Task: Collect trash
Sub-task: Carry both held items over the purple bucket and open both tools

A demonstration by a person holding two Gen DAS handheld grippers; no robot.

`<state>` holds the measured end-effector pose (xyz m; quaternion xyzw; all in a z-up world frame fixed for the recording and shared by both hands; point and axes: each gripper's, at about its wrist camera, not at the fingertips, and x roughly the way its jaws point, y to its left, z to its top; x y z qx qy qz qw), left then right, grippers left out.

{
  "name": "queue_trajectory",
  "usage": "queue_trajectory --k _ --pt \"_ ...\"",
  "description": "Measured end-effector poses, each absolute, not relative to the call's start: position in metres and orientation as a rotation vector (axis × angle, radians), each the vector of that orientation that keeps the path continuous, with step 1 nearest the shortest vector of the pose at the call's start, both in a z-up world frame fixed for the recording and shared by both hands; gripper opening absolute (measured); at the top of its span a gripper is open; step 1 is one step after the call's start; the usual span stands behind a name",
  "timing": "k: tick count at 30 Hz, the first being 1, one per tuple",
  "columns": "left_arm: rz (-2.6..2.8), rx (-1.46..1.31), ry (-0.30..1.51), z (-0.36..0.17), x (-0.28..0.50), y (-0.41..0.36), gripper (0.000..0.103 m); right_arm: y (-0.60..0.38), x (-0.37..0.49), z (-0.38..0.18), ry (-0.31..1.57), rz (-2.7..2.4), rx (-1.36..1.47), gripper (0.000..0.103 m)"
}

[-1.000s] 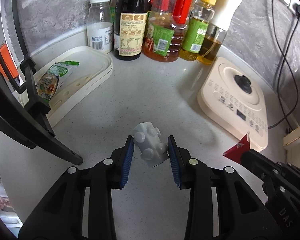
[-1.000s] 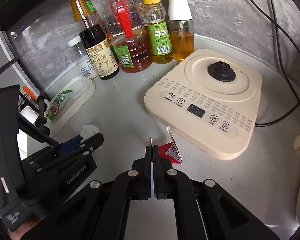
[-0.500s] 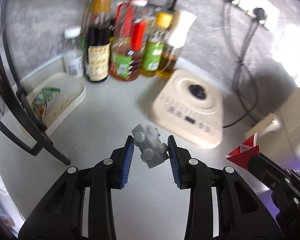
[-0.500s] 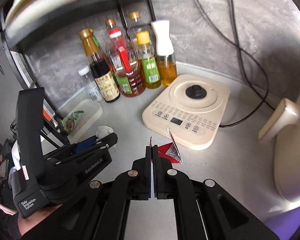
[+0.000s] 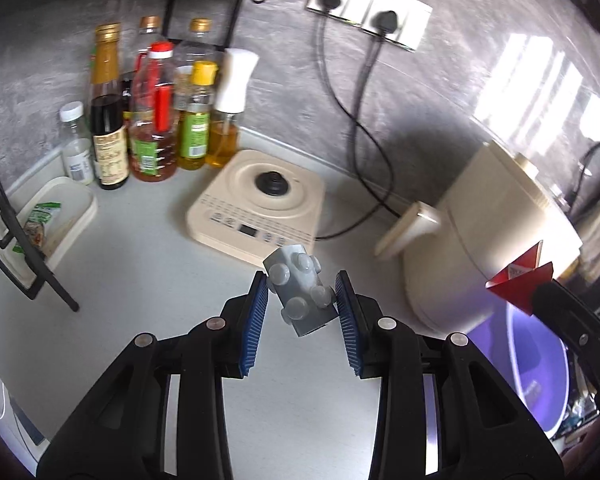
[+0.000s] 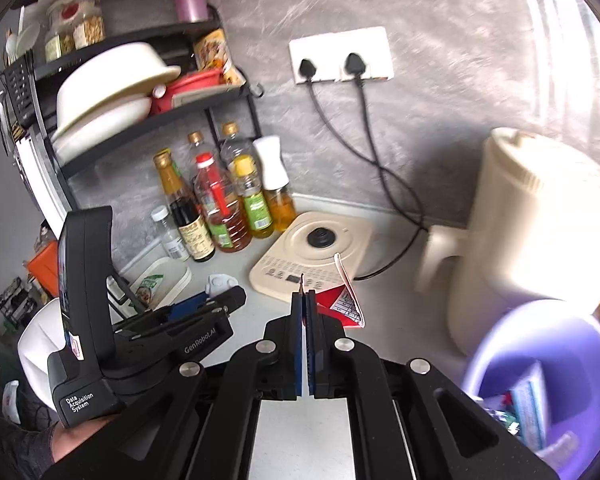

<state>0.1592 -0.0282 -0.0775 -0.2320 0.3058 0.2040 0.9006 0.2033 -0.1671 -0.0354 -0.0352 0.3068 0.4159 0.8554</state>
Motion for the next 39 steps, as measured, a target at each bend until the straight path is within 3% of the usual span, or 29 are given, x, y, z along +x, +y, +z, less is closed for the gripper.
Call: queue_trajectory --k 12,14,15,16,17,20,35,38,39 --pt "0.251 -0.420 0.617 -0.049 0.181 -0.106 0.035 -0.276 0.222 -0.015 0.608 0.717 0.013 0.003" --pt "0.227 -0.405 0.616 -0.045 0.184 -0.114 0.035 -0.287 0.228 -0.016 0.606 0.711 0.028 0.007" --pt "0.219 -0.398 0.615 -0.043 0.185 -0.118 0.035 -0.292 0.233 -0.018 0.619 0.698 0.032 0.017" --pt "0.207 -0.393 0.615 -0.041 0.186 -0.122 0.035 -0.300 0.236 -0.018 0.621 0.696 0.062 0.053" --pt "0.191 -0.388 0.618 -0.039 0.187 -0.126 0.035 -0.310 0.237 -0.018 0.605 0.687 0.107 0.064" --pt "0.155 -0.363 0.620 -0.034 0.191 -0.138 0.035 -0.333 0.242 -0.017 0.610 0.655 0.157 0.057" --pt "0.024 -0.262 0.654 -0.019 0.221 -0.198 0.036 -0.419 0.228 -0.041 0.673 0.500 0.236 0.058" --pt "-0.006 -0.192 0.669 -0.018 0.235 -0.212 0.038 -0.433 0.225 -0.040 0.667 0.483 0.248 0.058" --pt "-0.006 -0.173 0.681 -0.017 0.241 -0.214 0.044 -0.437 0.224 -0.039 0.663 0.479 0.251 0.058"
